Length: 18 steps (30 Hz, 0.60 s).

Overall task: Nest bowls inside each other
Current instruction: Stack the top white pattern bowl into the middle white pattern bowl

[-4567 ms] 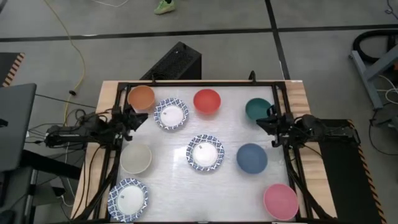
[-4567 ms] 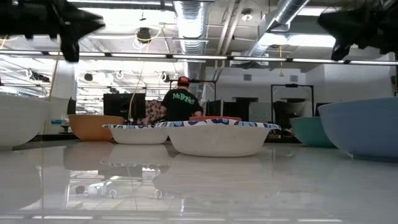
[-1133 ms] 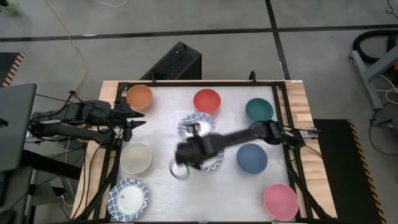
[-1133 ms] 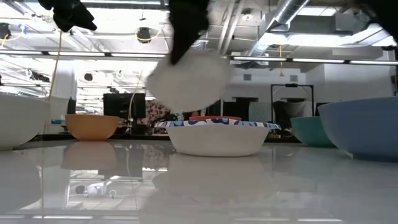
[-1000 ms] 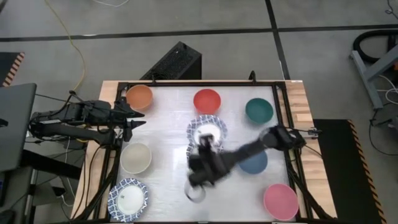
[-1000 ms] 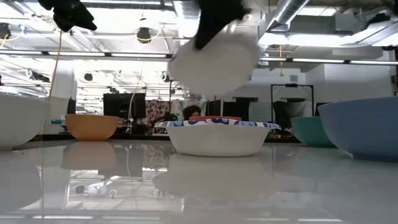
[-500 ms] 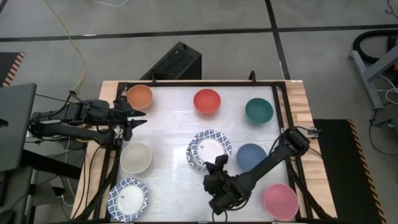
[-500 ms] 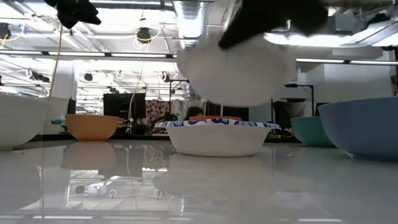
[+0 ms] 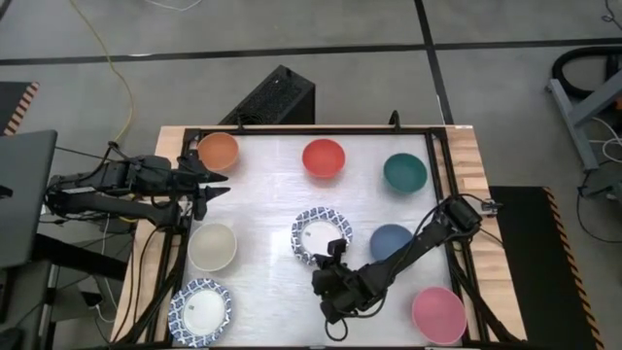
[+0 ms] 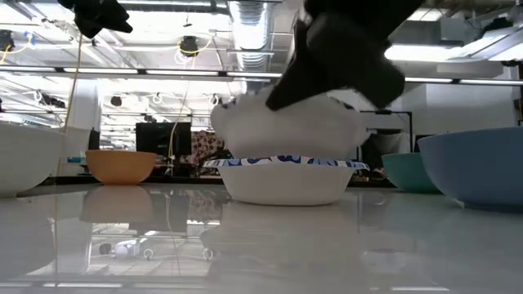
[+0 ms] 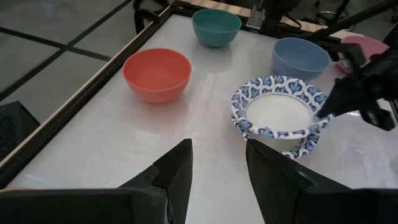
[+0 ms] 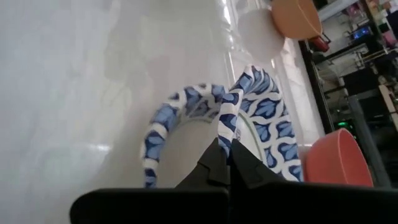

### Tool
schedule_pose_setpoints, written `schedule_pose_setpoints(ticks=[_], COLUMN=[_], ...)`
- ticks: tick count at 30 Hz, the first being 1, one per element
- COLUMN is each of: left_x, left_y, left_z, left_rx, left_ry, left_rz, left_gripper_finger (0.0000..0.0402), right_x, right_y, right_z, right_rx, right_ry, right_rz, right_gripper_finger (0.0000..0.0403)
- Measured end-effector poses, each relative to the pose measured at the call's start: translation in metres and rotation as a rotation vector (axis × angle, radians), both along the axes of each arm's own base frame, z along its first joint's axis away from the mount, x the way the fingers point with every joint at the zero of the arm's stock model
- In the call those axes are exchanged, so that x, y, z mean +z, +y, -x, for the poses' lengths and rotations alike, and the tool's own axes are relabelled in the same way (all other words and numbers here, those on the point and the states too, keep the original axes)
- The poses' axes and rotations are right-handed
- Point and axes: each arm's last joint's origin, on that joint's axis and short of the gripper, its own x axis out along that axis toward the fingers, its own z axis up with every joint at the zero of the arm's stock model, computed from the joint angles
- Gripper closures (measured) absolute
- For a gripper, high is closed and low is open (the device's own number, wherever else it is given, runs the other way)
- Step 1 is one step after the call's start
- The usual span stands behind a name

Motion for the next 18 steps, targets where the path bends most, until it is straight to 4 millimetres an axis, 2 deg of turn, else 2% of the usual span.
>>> schedule_pose_setpoints(ticks=[7, 11, 18], left_x=[0.000, 0.000, -0.003], left_y=[-0.001, -0.001, -0.006], left_z=[0.000, 0.000, 0.000], left_rx=[-0.016, -0.044, -0.201], left_ry=[0.000, 0.003, 0.032], left_rz=[0.015, 0.014, 0.069], left_gripper_finger=[0.0262, 0.0262, 0.0262], right_x=[-0.006, -0.007, -0.003], right_y=[-0.009, -0.013, -0.016], right_z=[-0.005, -0.008, -0.012], right_rx=[0.013, 0.008, 0.029], right_ry=[0.040, 0.046, 0.063], right_rz=[-0.096, -0.113, -0.127], right_gripper_finger=[0.0367, 0.0333, 0.0258])
